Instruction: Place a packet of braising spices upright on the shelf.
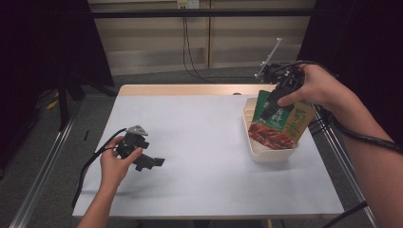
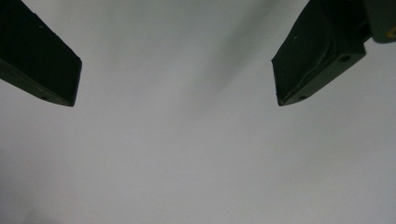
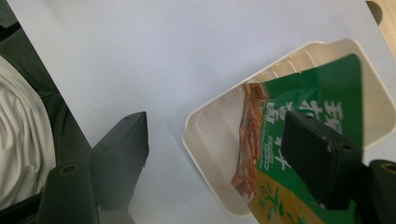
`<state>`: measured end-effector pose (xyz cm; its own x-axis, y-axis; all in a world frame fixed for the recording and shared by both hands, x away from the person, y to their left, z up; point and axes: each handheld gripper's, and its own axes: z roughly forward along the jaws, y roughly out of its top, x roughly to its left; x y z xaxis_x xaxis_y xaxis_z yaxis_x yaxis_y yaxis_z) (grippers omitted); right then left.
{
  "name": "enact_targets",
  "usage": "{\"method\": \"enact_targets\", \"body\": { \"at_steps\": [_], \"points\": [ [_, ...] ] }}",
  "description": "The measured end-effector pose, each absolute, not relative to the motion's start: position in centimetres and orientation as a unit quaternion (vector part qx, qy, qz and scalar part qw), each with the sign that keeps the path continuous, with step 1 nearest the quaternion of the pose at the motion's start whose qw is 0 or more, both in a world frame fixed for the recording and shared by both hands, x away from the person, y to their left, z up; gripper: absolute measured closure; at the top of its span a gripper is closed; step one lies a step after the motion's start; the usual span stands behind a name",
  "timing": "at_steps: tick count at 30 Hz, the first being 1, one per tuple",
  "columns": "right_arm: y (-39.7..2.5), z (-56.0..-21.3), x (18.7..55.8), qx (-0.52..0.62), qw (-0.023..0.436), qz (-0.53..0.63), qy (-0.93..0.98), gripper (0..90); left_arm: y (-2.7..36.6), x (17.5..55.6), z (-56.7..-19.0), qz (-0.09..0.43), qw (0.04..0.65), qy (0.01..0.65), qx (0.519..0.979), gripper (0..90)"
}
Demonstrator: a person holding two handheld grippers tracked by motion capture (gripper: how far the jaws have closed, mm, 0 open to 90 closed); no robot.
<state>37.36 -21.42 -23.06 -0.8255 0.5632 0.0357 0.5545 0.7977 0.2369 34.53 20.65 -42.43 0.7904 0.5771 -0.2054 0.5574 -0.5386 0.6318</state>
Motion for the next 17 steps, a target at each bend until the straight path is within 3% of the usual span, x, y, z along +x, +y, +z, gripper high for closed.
{"method": "enact_targets", "body": {
  "at_steps": [17],
  "points": [
    [-18.9,-27.3,36.9,0.259,-0.001,0.141,0.955,20.5,20.9,34.4,-42.2,0.017,0.359,0.324,0.875,1.0]
  ]
}}
